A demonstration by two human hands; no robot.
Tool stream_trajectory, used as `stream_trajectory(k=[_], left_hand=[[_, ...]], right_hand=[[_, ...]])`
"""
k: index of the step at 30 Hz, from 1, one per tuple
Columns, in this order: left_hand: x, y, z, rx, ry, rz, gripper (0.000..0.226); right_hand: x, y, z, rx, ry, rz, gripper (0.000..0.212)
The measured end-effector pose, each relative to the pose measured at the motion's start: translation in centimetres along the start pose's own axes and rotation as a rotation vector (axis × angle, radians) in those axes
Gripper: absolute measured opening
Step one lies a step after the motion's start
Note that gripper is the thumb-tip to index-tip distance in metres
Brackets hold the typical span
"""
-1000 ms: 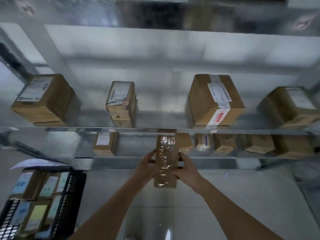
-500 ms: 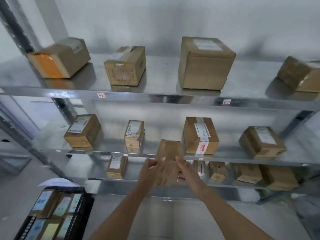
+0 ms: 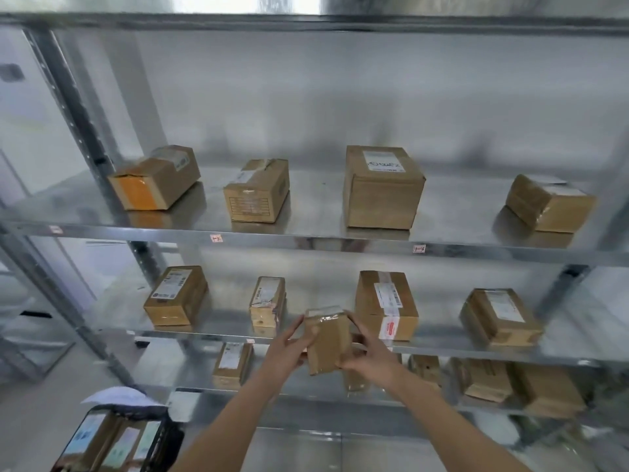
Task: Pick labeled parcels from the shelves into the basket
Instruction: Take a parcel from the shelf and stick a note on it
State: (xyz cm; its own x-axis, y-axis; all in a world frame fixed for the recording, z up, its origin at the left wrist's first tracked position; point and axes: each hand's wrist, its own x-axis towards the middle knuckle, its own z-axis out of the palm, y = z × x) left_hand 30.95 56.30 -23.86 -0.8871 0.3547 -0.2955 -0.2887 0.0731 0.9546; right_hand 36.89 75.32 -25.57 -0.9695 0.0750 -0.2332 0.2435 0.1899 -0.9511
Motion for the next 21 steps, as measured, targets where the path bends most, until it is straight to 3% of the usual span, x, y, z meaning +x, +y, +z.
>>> stream_trajectory(k=[7, 11, 21], left_hand=[[-0.4, -0.1, 0.9, -0.135, 0.06, 0.03, 0.031], [-0.1, -1.3, 0.5, -0.115, 0.038, 0.002, 0.032], [0.7, -5.6, -1.9, 0.005, -0.133, -0.049, 0.05]], right_hand=[[-0.7, -1.6, 0.9, 0.093, 0.091, 0.083, 0.049], [-0.8, -0.6, 1.1, 0.079, 0.1, 0.106, 0.036], [1.4, 4.8, 2.3, -0.044, -0.006, 0.12, 0.085]])
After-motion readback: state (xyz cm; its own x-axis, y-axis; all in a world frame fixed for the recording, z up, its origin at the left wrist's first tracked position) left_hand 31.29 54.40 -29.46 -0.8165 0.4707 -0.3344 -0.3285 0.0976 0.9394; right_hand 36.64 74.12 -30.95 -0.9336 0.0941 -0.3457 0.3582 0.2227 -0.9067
